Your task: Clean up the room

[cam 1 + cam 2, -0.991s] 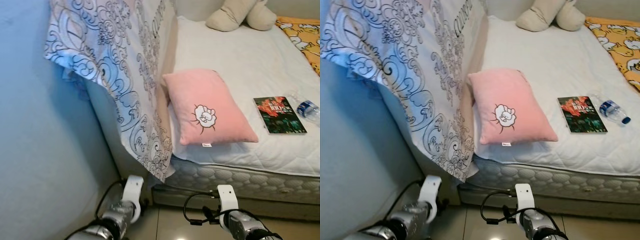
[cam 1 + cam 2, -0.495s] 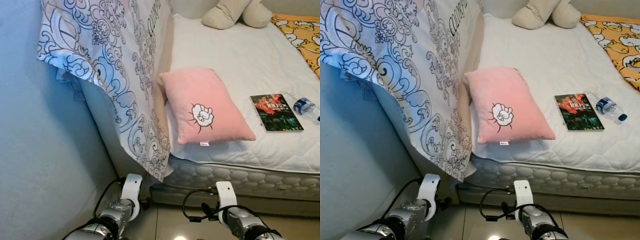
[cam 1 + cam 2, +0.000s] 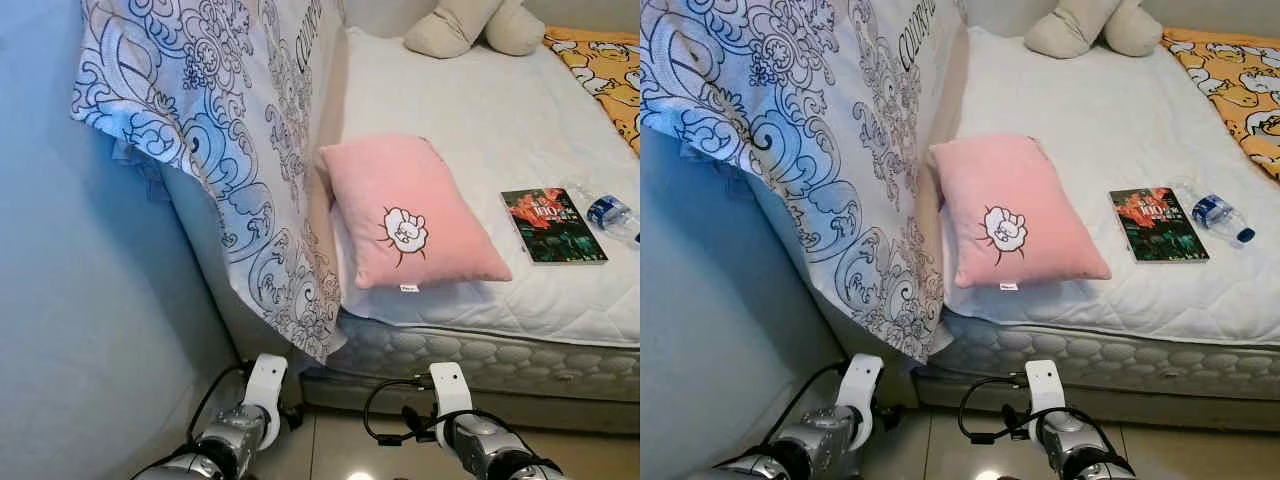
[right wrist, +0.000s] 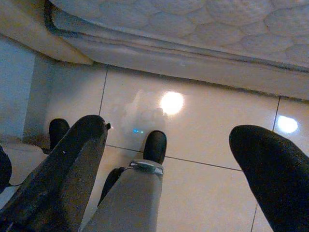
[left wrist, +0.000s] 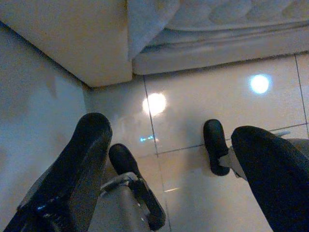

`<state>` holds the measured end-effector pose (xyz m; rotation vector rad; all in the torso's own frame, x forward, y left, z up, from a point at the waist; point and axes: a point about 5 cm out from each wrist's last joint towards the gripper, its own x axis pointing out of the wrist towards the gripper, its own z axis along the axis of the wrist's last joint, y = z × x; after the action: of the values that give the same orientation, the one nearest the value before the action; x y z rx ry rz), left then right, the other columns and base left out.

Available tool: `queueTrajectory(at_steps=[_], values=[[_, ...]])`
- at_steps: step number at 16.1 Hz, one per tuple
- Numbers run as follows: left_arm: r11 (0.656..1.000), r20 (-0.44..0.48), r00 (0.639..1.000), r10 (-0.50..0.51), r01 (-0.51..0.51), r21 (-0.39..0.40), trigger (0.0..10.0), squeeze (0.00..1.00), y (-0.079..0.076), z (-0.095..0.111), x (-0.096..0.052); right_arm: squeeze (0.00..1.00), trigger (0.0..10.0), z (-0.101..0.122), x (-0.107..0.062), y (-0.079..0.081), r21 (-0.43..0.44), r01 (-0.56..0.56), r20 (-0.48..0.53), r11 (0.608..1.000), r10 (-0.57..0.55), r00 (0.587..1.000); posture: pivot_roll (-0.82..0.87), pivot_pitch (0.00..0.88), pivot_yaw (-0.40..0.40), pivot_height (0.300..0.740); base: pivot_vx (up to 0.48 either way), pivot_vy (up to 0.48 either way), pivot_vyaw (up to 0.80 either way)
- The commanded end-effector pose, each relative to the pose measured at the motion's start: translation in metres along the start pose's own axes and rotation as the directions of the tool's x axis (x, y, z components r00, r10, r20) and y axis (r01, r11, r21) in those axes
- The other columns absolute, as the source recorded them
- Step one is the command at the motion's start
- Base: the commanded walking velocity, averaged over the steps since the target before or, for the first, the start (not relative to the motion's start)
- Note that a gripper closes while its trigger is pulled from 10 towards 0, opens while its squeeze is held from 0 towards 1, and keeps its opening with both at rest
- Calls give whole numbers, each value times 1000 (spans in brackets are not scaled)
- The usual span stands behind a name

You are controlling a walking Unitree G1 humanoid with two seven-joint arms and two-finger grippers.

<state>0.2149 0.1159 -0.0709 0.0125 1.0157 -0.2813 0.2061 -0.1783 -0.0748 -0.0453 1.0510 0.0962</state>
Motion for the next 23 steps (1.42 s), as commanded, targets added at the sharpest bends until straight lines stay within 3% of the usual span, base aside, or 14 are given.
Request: queueTrajectory(at_steps=[1, 12, 19, 22, 23], values=[[1000, -8, 1000, -7, 7, 9, 10000, 1000, 0, -1, 0, 1000, 10000, 0, 0, 1, -11, -3, 0, 1000, 3, 1000, -158, 0, 15, 740, 0, 0, 0], [999, 0, 999, -34, 34, 34, 10000, 1000, -16, 4, 3, 1000, 10000, 0, -2, -9, -40, 4, 7, 999, -3, 1000, -150, 0, 0, 740, 0, 0, 0], [1000, 0, 1000, -16, 16, -1, 10000, 1000, -8, 0, 1, 1000, 10000, 4, -3, -15, -39, 12, 1, 999, -12, 1000, -125, 0, -20, 740, 0, 0, 0], [999, -7, 1000, -14, 14, 51, 10000, 1000, -6, 1, 1, 1000, 10000, 4, -3, -15, -44, 8, -5, 999, -9, 1000, -130, 0, -15, 740, 0, 0, 0], [989, -17, 1000, -17, 19, 146, 10000, 1000, -6, 2, 1, 1000, 10000, 5, -3, -15, -53, 8, -7, 999, -8, 1000, -130, 0, -15, 740, 0, 0, 0]])
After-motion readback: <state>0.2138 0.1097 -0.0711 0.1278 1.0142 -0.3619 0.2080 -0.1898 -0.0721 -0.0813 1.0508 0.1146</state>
